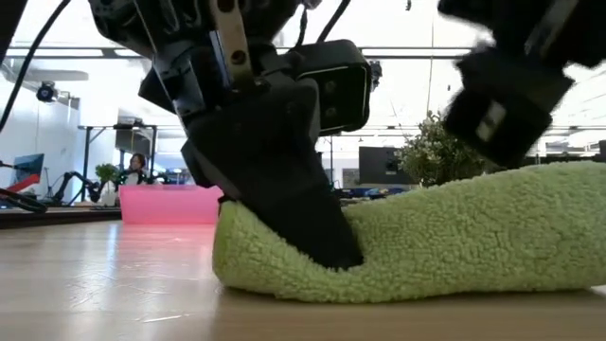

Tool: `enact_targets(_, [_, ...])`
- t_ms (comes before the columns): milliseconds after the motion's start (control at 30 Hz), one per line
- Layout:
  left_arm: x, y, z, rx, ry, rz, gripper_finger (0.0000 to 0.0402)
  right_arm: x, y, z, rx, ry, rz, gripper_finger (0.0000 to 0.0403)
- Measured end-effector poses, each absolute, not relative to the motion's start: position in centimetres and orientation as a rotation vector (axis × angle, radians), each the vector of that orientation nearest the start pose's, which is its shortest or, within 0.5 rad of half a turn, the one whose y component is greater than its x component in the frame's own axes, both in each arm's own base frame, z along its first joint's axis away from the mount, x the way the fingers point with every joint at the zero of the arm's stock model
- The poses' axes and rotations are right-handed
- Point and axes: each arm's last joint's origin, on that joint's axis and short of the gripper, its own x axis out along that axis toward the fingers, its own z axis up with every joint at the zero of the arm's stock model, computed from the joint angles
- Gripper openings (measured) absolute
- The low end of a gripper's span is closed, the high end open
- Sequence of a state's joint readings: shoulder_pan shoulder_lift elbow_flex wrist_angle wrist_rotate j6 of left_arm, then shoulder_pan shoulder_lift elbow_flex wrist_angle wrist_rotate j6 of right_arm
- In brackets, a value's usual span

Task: Roll microfiber towels into tight, uniform cylinder then place into a basket
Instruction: Roll the green microfiber cloth

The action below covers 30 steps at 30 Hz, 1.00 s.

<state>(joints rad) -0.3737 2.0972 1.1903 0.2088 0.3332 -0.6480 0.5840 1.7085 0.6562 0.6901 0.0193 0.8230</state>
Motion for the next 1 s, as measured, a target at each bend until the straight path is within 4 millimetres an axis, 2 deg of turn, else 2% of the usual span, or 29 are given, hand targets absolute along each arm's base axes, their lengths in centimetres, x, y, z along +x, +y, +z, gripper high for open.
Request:
enact_targets(67, [39.2, -16.1, 11.6, -0.606, 0.905, -0.419, 0.0, 27.3, 18.6, 15.6, 0.558, 0.609, 0.388, 0.0157])
enact_targets(167, [39.3, -15.8, 11.6, -0.639, 0.909, -0.413, 0.0, 27.8, 20.4, 16.7, 0.258, 0.779, 0.371, 0.0153])
enact_targets(267, [39.3, -15.7, 11.6, -0.639, 0.908, -0.408, 0.0, 27.5, 21.8, 17.9, -0.068, 0.899, 0.195, 0.0134])
enact_targets(367, [39.3, -15.7, 11.6, -0.645, 0.91, -0.405, 0.0, 27.1, 23.3, 19.0, -0.311, 0.845, 0.03, 0.0112])
enact_targets(467, [39.3, -15.6, 11.5, -0.671, 0.914, -0.393, 0.0, 27.2, 25.4, 19.4, -0.378, 0.766, 0.101, 0.0102])
enact_targets(567, [39.3, -15.6, 11.5, -0.693, 0.917, -0.391, 0.0, 26.9, 27.3, 18.4, -0.415, 0.748, 0.244, 0.0102])
enact_targets(633, [39.3, -15.6, 11.5, -0.704, 0.913, -0.39, 0.0, 26.5, 28.1, 17.5, -0.472, 0.754, 0.281, 0.0106])
enact_targets(700, [39.4, -15.6, 11.6, -0.733, 0.904, -0.387, 0.0, 26.4, 28.4, 16.6, -0.513, 0.759, 0.275, 0.0111])
enact_targets(1000, [39.8, -15.5, 12.1, -0.893, 0.893, -0.42, 0.0, 26.9, 27.3, 12.9, -0.636, 0.825, 0.17, 0.0132])
